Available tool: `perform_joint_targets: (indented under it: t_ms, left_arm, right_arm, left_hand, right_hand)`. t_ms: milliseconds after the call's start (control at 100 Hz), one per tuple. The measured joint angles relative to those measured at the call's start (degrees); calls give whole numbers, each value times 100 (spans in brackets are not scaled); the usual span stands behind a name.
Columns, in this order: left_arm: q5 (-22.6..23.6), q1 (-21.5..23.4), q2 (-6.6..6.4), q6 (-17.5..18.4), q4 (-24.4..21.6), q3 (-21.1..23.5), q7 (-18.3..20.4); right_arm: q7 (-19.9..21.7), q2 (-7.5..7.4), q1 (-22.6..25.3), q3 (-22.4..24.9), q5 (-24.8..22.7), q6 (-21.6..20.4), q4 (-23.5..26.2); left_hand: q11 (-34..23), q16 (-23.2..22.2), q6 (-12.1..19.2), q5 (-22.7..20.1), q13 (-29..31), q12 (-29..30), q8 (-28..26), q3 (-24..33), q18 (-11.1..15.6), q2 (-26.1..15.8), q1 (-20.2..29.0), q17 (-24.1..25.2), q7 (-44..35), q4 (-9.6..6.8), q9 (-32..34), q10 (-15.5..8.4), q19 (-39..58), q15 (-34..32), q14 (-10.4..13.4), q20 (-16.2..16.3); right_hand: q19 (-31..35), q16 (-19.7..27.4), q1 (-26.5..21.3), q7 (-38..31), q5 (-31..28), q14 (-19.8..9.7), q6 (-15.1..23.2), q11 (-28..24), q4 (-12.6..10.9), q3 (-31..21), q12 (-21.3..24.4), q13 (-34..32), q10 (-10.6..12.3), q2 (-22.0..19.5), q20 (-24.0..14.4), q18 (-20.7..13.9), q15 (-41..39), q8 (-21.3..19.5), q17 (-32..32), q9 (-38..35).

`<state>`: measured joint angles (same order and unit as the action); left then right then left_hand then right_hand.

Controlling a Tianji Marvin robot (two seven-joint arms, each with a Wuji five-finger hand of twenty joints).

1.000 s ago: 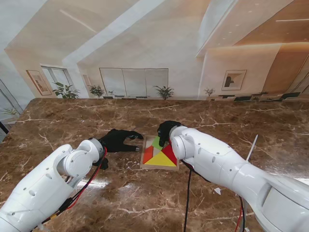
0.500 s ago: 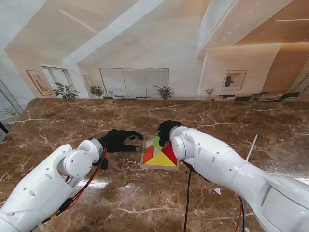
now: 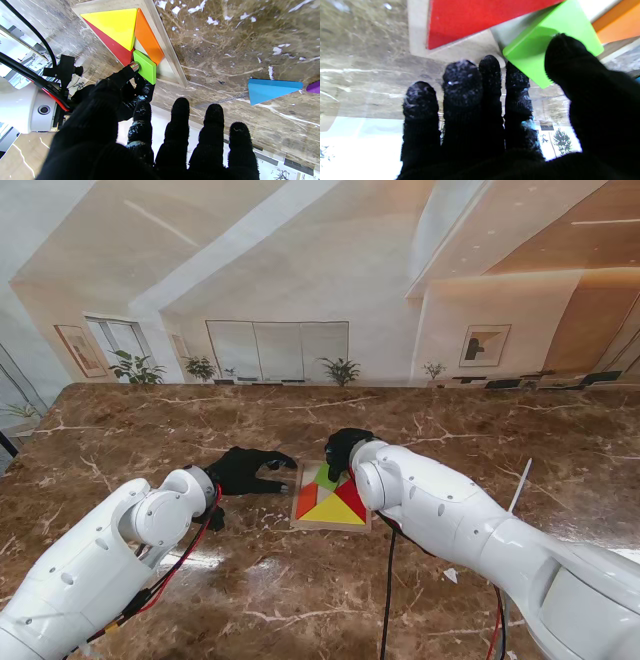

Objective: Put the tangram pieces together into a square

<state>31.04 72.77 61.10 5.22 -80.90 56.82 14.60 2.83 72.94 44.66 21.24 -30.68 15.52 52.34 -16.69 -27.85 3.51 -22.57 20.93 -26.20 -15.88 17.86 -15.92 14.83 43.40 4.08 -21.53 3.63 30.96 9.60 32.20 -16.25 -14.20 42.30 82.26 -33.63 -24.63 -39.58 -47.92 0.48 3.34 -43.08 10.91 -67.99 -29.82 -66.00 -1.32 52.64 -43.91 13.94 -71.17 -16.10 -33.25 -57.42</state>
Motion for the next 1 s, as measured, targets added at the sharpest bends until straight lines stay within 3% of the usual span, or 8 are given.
perform_joint_targets:
  t_ms: [1000]
  left_arm:
    - [-34,-28,7,28,63,-31,-33]
  right_arm:
    - [-104,77,-50,68,99,-87,-104]
  left_hand:
    - [0,0,-1,-1,0,-50,0,-1,0,-1,0,0,1,0,0,7,53,-40,0,-8]
  right_hand:
    - [2,0,0,20,-2,-1,-2,0,0,0,0,0,-2,0,-1,0,-1,-12,0,0]
